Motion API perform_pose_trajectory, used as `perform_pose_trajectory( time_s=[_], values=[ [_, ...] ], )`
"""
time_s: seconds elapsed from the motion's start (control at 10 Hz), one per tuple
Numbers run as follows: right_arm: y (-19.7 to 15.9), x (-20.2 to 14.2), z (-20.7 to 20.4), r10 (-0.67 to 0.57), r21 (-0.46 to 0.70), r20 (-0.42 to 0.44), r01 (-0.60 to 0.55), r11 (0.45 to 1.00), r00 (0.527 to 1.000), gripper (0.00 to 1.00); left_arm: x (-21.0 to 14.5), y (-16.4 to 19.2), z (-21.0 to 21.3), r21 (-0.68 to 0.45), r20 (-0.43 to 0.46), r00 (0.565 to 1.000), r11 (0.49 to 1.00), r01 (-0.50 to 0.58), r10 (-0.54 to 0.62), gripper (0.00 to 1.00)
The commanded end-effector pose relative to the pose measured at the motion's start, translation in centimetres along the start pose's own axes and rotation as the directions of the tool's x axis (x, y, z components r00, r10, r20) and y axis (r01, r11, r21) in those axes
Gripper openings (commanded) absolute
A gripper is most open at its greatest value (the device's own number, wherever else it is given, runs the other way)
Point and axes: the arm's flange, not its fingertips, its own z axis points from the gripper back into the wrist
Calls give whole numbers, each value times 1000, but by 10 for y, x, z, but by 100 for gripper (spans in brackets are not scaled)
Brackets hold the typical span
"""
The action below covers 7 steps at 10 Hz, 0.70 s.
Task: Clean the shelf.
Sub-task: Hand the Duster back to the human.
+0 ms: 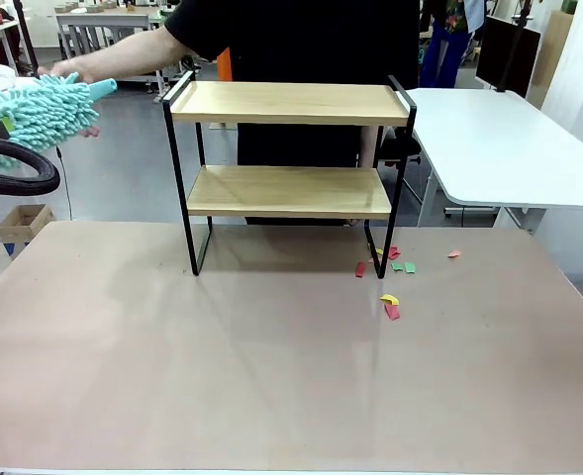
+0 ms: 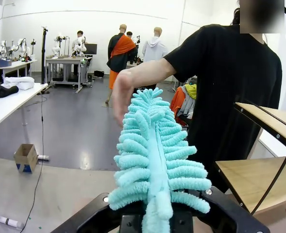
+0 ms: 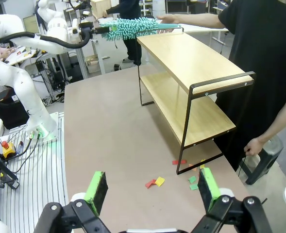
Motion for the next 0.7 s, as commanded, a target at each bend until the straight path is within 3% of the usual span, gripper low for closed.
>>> perform_pose_trajectory(
  time_s=[0.0, 0.6],
  values=[
    [-1, 1, 3, 14, 6, -5, -13, 1000, 1000, 100, 1, -1, 0, -2, 3, 1000, 1000, 10, -10, 17],
    [-1, 1, 3, 14, 6, -5, -13, 1000, 1000, 100, 1, -1, 0, -2, 3, 1000, 1000, 10, -10, 17]
  ],
)
